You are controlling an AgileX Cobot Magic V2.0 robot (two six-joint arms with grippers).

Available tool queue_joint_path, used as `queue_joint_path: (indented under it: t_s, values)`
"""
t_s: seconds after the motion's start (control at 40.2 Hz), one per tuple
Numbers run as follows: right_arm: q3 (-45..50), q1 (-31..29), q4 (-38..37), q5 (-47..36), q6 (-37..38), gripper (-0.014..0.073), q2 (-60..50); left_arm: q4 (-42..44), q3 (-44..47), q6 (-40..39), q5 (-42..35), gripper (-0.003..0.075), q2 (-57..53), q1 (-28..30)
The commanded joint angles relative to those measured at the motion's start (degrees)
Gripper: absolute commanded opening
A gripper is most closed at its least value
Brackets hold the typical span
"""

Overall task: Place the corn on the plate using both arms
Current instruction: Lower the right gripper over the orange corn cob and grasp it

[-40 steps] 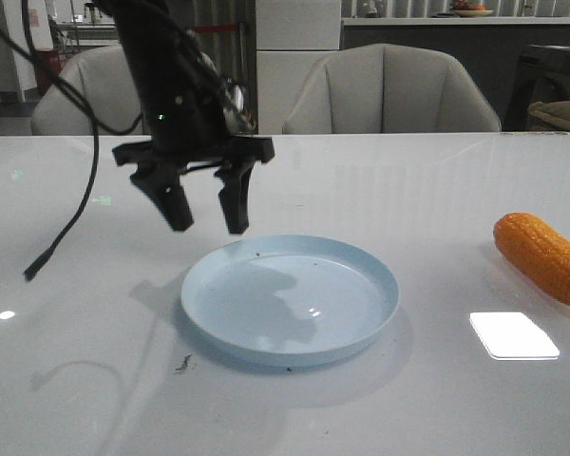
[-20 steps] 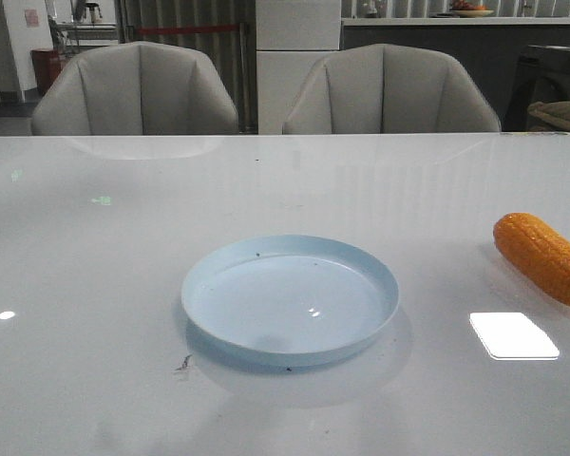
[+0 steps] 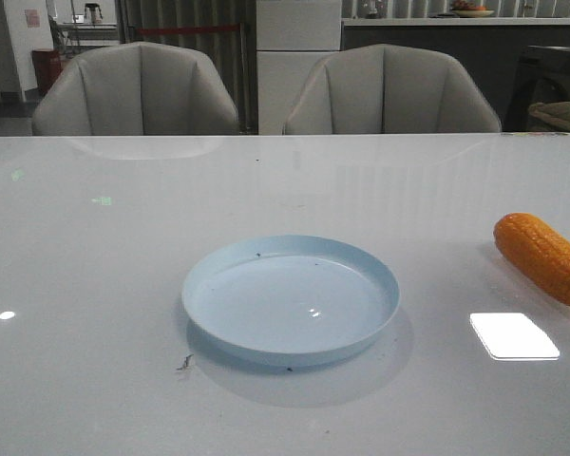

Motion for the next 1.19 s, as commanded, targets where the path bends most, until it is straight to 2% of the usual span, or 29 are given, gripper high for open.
queue_joint_path:
  t_s: [0.0,0.075,0.149,0.298,0.472,0.82,1.168]
  values:
    - [-1.7,-0.3,-0.2,-3.0,-0.3,0.0490,-0.5,3.4,13.2,-4.9,-2.6,0.0491,-7.1,-0.4]
    - [-1.9,-0.3,-0.6,-3.7,-0.3,0.0490,0.2,4.0,27.4,-8.8,-6.9,0.0491,-13.2,-0.4]
    - [-4.2,-0.3,-3.0,-2.7,-0.3,0.0491,2.4,4.0,37.5,-11.8,-9.5,0.0491,-17.8,-0.4]
    - [-13.4,-0.3,-10.0,3.6,0.4,0.0491,9.0,3.9,48.8,-17.3,-12.3,0.0491,-23.2,-0.4]
    - [-21.2,-0.4,-17.9,3.9,6.5,0.0491,17.2,5.0,53.1,-17.9,-17.4,0.0491,-27.6,-0.4]
    - [-27.7,-0.4,-18.0,5.2,6.4,0.0491,36.2,9.8,55.0,-17.9,-17.5,0.0491,-32.8,-0.4]
    - [-27.8,-0.4,-18.0,6.1,6.4,0.0491,42.2,9.8,55.0,-17.9,-17.4,0.0491,-33.0,-0.4]
